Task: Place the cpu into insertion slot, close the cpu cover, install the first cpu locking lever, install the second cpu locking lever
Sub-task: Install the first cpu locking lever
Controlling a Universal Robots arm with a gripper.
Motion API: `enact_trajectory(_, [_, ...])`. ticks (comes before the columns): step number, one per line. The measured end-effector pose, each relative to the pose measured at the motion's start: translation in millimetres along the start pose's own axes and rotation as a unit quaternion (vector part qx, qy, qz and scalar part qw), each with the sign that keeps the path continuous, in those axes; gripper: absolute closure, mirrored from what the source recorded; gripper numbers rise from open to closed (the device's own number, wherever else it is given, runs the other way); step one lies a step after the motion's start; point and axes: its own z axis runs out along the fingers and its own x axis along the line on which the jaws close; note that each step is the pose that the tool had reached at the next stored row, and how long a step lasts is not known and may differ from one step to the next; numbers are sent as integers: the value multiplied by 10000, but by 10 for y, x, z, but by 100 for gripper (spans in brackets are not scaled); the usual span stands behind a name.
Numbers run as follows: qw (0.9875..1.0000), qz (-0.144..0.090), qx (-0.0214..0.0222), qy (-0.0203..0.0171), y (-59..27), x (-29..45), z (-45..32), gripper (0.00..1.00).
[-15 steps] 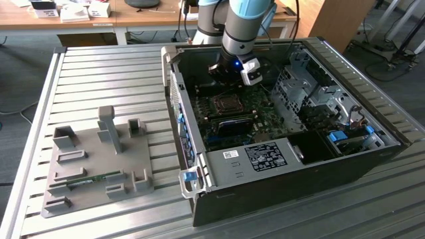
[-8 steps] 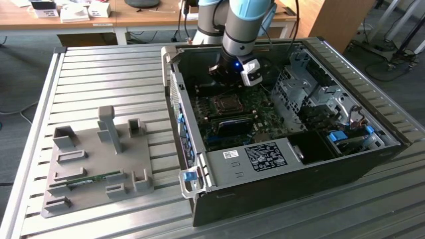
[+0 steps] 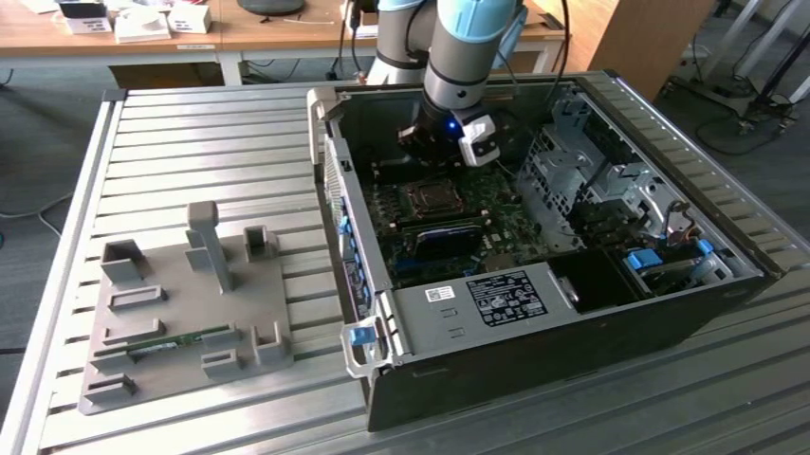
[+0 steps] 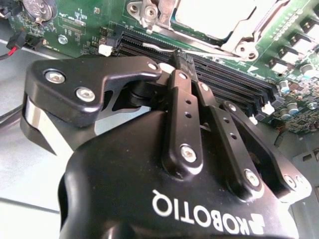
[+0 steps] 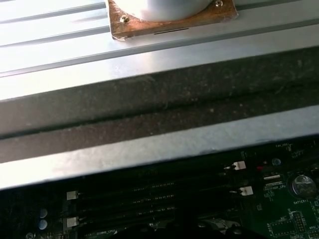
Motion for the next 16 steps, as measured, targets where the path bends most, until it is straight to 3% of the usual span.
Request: enact_trajectory(16, [10000, 0, -1, -1, -5, -13, 46, 89])
